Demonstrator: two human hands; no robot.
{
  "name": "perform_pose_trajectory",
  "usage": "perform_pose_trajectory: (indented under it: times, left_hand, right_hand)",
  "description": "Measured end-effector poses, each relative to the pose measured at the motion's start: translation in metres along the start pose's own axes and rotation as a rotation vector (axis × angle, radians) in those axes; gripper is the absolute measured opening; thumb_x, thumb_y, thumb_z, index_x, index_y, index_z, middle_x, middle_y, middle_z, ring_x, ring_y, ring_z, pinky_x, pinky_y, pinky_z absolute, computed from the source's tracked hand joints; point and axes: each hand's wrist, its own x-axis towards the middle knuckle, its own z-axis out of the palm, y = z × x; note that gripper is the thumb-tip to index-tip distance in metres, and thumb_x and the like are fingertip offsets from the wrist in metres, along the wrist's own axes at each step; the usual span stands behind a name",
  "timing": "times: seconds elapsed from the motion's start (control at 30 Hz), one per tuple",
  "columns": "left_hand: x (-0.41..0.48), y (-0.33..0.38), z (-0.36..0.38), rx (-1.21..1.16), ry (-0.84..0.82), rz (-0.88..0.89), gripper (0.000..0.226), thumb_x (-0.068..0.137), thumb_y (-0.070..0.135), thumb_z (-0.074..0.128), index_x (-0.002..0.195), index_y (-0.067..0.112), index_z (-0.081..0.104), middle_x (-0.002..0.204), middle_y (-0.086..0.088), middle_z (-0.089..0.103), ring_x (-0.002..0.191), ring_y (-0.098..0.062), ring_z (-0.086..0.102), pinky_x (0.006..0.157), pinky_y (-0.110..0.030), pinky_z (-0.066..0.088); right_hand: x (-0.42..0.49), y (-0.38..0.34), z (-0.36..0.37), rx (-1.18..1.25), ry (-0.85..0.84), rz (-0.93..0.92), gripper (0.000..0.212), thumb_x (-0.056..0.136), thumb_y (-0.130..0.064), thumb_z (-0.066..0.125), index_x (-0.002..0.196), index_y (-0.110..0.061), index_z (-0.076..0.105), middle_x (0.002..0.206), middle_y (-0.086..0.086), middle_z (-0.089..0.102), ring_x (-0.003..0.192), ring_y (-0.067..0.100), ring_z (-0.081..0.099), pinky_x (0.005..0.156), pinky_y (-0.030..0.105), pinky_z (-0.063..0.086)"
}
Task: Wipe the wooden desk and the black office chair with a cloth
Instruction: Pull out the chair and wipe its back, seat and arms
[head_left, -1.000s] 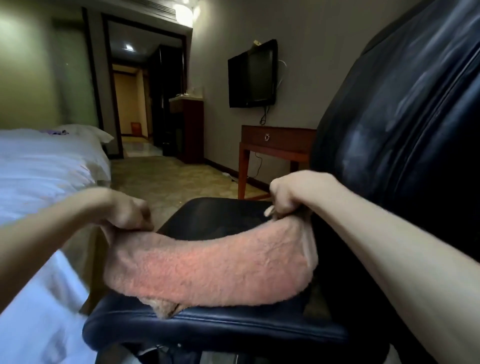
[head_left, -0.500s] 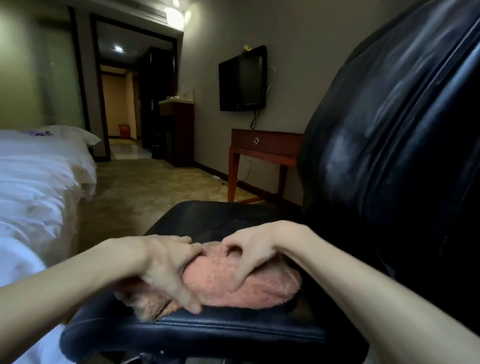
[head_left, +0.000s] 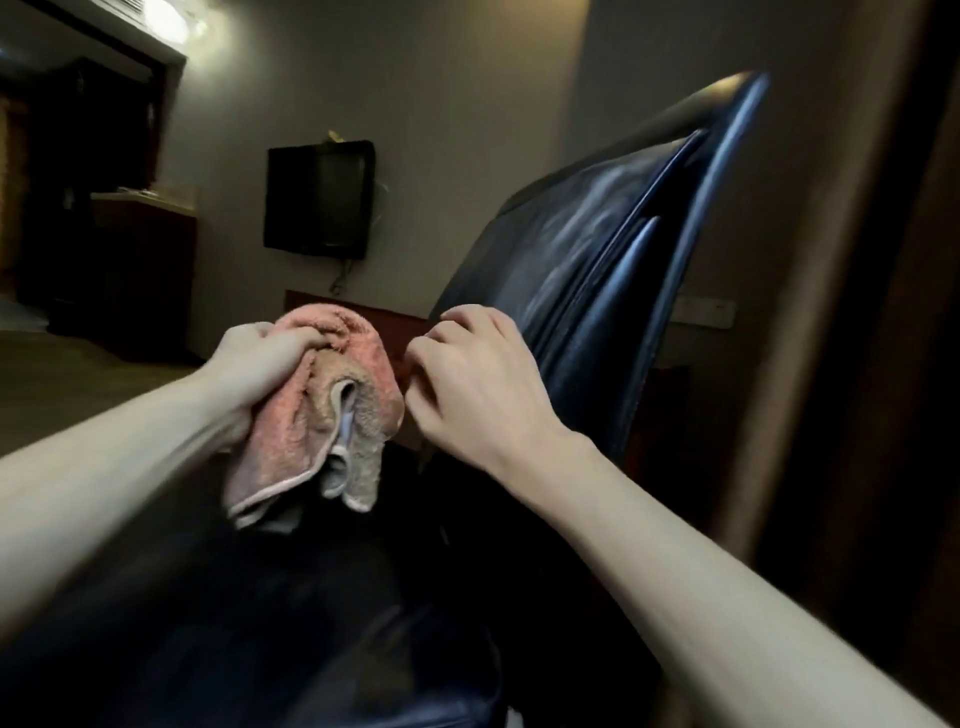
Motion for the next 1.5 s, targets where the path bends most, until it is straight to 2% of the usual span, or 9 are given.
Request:
perform_pose_trajectory:
  times: [0.2,0.3,0.4,0.6,0.87,1.03,1.23,1.37,1.5]
  left_hand:
    - [-0.012,0.021,0.096,-0.134,0.023,0.204,0.051,0.073,0.048,0.070,0.120,0.029,0.063,0.123,-0.008,0.068,0.122,-0.033,0.061,0.109,-0.047,0.047]
    - [-0.028,0.018,0.141,0.023,-0.155,0.366,0.074,0.095,0.044,0.061,0.158,0.051,0.022,0.159,-0.008,0.041,0.146,-0.030,0.040,0.122,-0.045,0.030]
    - [-0.041,-0.013,0.157,0.145,-0.219,0.385,0.069,0.096,0.061,0.049,0.157,0.055,0.018,0.166,0.008,0.033,0.151,-0.024,0.034,0.122,-0.050,0.029]
    - [-0.064,-0.108,0.139,-0.047,-0.227,0.145,0.056,0.105,0.042,0.051,0.158,0.033,0.037,0.155,0.002,0.050,0.142,-0.020,0.047,0.123,-0.039,0.031]
    - [-0.074,-0.115,0.180,-0.601,-0.086,-0.353,0.074,0.093,0.058,0.063,0.153,0.018,0.044,0.155,-0.011,0.049,0.141,-0.035,0.048,0.118,-0.055,0.038]
    - [-0.032,-0.087,0.184,-0.685,-0.107,-0.276,0.055,0.105,0.042,0.053,0.151,0.015,0.045,0.145,-0.012,0.058,0.130,-0.033,0.060,0.109,-0.052,0.049]
    - [0.041,-0.059,0.172,-0.338,-0.068,-0.091,0.072,0.105,0.056,0.039,0.161,0.047,-0.004,0.172,-0.006,0.014,0.151,-0.039,0.028,0.122,-0.059,0.026]
    - [0.032,-0.074,0.177,-0.280,-0.118,-0.098,0.058,0.103,0.052,0.049,0.153,0.023,0.047,0.143,-0.011,0.060,0.126,-0.032,0.059,0.115,-0.047,0.043]
    - [-0.006,-0.080,0.173,-0.361,-0.163,-0.073,0.054,0.104,0.047,0.049,0.153,0.024,0.047,0.141,-0.005,0.061,0.127,-0.027,0.059,0.115,-0.048,0.042]
  right_hand:
    - [-0.046,0.065,-0.016,-0.102,0.441,0.263,0.050,0.083,-0.037,0.067,0.125,-0.011,0.063,0.157,0.022,0.038,0.152,0.038,0.028,0.125,0.056,0.016]
    - [-0.062,0.068,-0.009,0.391,0.486,0.602,0.092,0.086,-0.051,0.074,0.157,-0.019,0.026,0.170,0.013,0.009,0.156,0.005,0.004,0.127,0.031,0.013]
    - [-0.063,0.069,0.004,0.807,0.565,0.798,0.101,0.086,-0.060,0.072,0.159,-0.044,0.004,0.157,-0.004,0.042,0.138,-0.017,0.032,0.111,0.007,0.026]
    - [-0.064,0.092,0.018,1.033,0.556,0.914,0.034,0.099,-0.050,0.063,0.118,-0.023,0.071,0.105,-0.022,0.075,0.099,-0.011,0.066,0.086,0.010,0.049]
    - [-0.064,0.090,0.023,1.054,0.558,0.895,0.046,0.099,-0.056,0.058,0.129,-0.023,0.066,0.116,-0.017,0.072,0.106,-0.010,0.063,0.085,0.001,0.045]
    - [-0.066,0.088,0.021,1.084,0.531,0.883,0.061,0.097,-0.061,0.057,0.144,-0.022,0.055,0.135,-0.011,0.065,0.127,0.003,0.057,0.113,0.030,0.043]
    - [-0.065,0.096,0.031,1.091,0.574,0.850,0.032,0.101,-0.050,0.059,0.121,-0.028,0.068,0.107,-0.025,0.072,0.099,-0.011,0.065,0.078,0.002,0.046]
    - [-0.066,0.096,0.034,1.122,0.595,0.828,0.044,0.100,-0.050,0.060,0.135,-0.023,0.064,0.123,-0.017,0.071,0.115,-0.004,0.063,0.100,0.016,0.047]
    - [-0.063,0.093,0.035,1.158,0.607,0.841,0.040,0.100,-0.045,0.062,0.133,-0.023,0.066,0.119,-0.019,0.072,0.111,-0.007,0.064,0.090,0.007,0.048]
